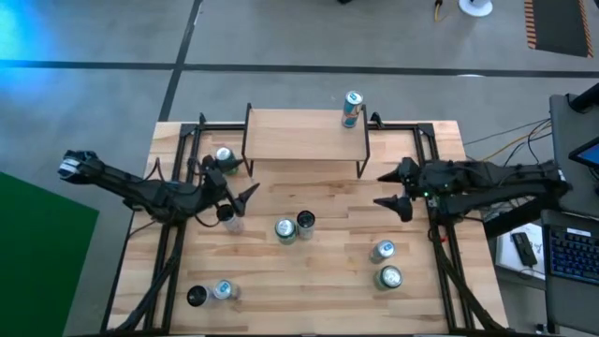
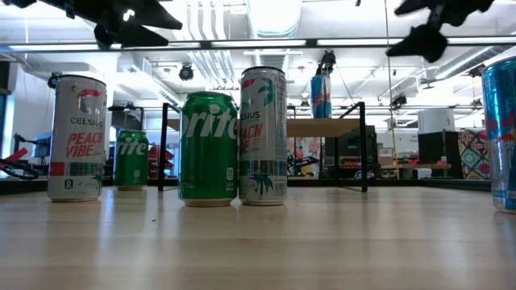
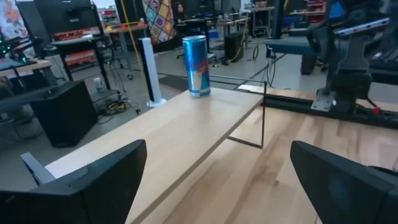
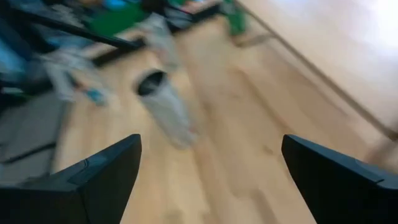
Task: Sort soda cans
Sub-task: Put the right blue soda can on the shelf and align it with other blue soda can
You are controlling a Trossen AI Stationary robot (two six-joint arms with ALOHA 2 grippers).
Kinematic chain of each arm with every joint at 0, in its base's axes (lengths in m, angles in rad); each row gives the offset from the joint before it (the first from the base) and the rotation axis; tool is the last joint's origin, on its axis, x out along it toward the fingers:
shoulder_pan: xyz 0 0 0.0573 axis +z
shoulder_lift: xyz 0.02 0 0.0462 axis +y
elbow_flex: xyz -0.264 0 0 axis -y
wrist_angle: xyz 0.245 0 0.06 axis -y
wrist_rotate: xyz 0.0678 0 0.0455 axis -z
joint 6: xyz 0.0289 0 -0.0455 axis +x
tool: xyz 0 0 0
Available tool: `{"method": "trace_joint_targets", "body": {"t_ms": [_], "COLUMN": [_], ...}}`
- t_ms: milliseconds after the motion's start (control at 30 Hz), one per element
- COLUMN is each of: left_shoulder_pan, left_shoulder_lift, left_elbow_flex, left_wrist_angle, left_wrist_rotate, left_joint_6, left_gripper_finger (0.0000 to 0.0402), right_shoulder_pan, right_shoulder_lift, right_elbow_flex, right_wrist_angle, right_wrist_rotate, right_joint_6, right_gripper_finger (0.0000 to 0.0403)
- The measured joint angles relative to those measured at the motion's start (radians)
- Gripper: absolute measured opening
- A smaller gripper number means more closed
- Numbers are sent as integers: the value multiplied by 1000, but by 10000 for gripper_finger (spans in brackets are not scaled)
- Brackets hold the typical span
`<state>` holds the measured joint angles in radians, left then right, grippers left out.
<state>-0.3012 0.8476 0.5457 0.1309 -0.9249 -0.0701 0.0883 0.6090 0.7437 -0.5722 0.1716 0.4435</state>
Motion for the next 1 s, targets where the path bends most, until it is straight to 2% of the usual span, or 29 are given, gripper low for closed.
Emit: {"method": "trace_joint_targets", "body": {"t_ms": [100,333,533,800,867,1000], "left_shoulder_pan": [1,1,2,2,2,9], "left_shoulder_lift": [20,48,64,66,69,79], "left_elbow_flex": [7,58,77,77,77,77], "left_wrist_angle": [-3,2,4,43,63,71], "left_wrist_rotate": [-1,-8,-8,-8,-8,-8], "left_joint_6": [0,30,84,179,202,215], "left_gripper_finger": [382,382,382,382,382,382], "right_shoulder_pan": [89,275,390,527,571,650], "right_shoulder_lift": [34,159,302,545,595,664], "right_elbow_flex": [24,35,141,409,442,477], "right_wrist_angle": [-104,-136,-176,-709,-764,-767], "right_wrist_rotate": [115,114,156,266,266,248], "right_joint_6": [107,351,475,812,877,947], "right_gripper_finger": [377,377,377,377,377,377]}}
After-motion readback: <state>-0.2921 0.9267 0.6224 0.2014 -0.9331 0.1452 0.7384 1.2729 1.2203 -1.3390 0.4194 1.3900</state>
